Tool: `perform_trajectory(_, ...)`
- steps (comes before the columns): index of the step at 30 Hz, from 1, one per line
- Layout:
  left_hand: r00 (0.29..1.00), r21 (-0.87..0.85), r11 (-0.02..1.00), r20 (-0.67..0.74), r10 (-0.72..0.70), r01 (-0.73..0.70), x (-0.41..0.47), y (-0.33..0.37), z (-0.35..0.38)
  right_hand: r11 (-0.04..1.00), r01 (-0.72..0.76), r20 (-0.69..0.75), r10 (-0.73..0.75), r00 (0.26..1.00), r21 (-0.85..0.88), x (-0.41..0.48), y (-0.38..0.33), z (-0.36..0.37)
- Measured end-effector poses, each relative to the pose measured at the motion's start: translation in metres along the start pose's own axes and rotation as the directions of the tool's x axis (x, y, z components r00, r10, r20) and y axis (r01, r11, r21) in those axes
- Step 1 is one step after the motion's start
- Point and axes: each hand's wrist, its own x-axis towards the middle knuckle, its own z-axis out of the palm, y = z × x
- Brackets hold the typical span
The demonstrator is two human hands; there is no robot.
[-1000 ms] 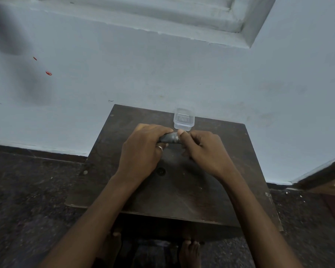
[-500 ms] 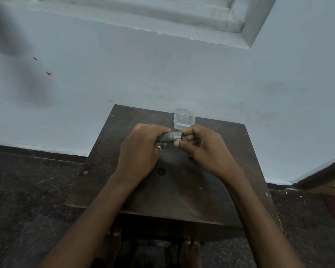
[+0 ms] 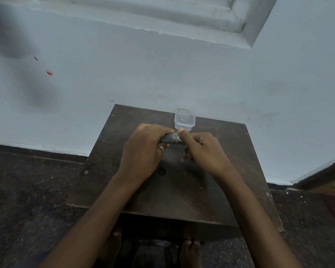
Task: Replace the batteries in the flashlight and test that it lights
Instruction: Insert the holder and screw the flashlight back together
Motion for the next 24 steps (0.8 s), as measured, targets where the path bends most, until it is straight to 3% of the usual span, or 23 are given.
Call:
perform_trajectory(9,1.000,0.014,1.000,-0.009,-0.004,0.005,0.000,0.003,-0.002,0.995,-0.048,-0.058,0.054,0.997,0.090,0.000,0.003,0.002)
perform_trajectory(13,1.000,0.018,1.000,-0.030,0.010,-0.010,0.001,0.001,-0.002,0.961,-0.089,0.017,0.087,0.996,0.264,-0.001,0.000,0.002)
perform_trajectory(19,0.999,0.001,0.999,0.024,-0.038,0.038,0.005,-0.005,-0.001,0.788,-0.109,-0.004,0.140,0.990,0.606,-0.003,-0.005,-0.004)
perform_trajectory(24,0.981,-0.291,0.939,0.117,-0.153,0.181,0.007,0.000,-0.008,0.625,-0.099,-0.119,0.297,0.948,0.775,-0.002,-0.005,-0.005)
